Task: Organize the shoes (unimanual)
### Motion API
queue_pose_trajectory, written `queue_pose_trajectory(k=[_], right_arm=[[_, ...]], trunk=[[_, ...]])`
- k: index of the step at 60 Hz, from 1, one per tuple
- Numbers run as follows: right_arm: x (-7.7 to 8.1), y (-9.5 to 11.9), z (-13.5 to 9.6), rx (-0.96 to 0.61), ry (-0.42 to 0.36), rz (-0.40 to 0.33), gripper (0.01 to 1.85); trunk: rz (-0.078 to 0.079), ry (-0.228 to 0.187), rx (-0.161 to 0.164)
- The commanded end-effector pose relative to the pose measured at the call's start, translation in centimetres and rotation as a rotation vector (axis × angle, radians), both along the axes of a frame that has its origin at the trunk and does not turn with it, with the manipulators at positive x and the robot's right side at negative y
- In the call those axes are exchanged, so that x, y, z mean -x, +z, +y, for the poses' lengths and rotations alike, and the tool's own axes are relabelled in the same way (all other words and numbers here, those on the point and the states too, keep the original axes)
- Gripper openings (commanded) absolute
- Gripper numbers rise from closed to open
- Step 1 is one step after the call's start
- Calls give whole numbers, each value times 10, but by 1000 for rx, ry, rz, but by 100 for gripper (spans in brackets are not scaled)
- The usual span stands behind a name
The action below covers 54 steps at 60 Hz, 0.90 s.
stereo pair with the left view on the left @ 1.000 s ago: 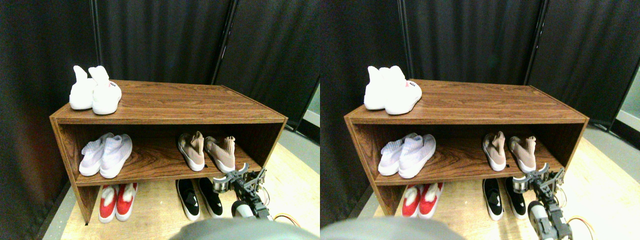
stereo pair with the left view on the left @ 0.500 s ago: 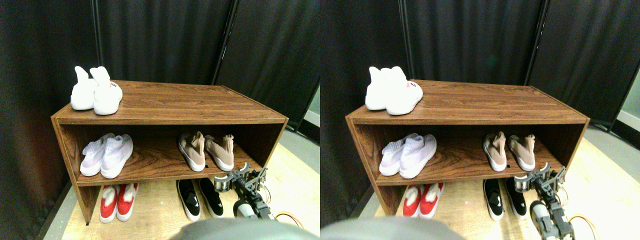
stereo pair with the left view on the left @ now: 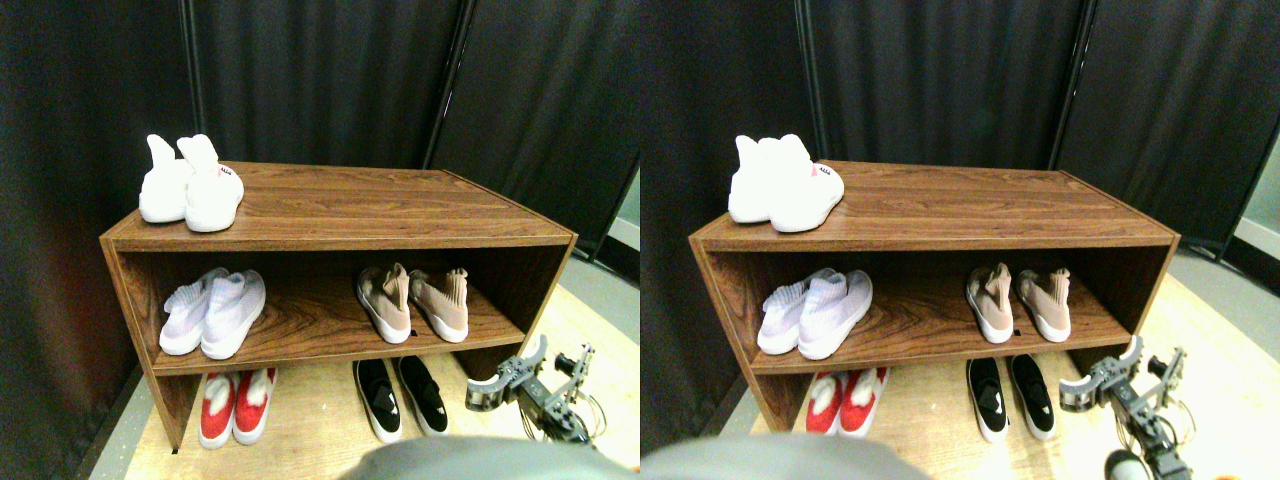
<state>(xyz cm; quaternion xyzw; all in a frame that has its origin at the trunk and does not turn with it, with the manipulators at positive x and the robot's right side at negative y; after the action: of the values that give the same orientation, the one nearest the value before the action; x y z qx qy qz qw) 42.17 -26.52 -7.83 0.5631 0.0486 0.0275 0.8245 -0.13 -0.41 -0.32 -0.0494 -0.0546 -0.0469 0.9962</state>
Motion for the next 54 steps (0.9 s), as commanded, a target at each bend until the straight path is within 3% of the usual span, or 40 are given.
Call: queue_pose_trajectory(k=[1, 4, 7, 8, 10, 20, 29, 36, 43, 54], right_arm=[[20, 19, -3, 45, -6, -82, 113], [26, 26, -5, 83, -30, -114, 84], [33, 35, -9, 154, -67, -171, 30], [33, 35, -9, 154, -67, -171, 30], [34, 39, -12, 152, -105, -176, 8], [23, 52, -39, 198, -132, -260, 6], [4, 60, -56, 223, -130, -274, 6], [-15, 60, -60, 231, -171, -264, 6], [-37, 54, -57, 145, -232, -202, 6], [-58, 43, -58, 109, -306, -144, 6]], trunk=[[1, -2, 16], [-1, -3, 15], [0, -5, 12], [0, -5, 12], [-1, -6, 11], [1, -7, 12], [1, -7, 12], [3, -1, 18], [6, 1, 20], [2, 1, 19]])
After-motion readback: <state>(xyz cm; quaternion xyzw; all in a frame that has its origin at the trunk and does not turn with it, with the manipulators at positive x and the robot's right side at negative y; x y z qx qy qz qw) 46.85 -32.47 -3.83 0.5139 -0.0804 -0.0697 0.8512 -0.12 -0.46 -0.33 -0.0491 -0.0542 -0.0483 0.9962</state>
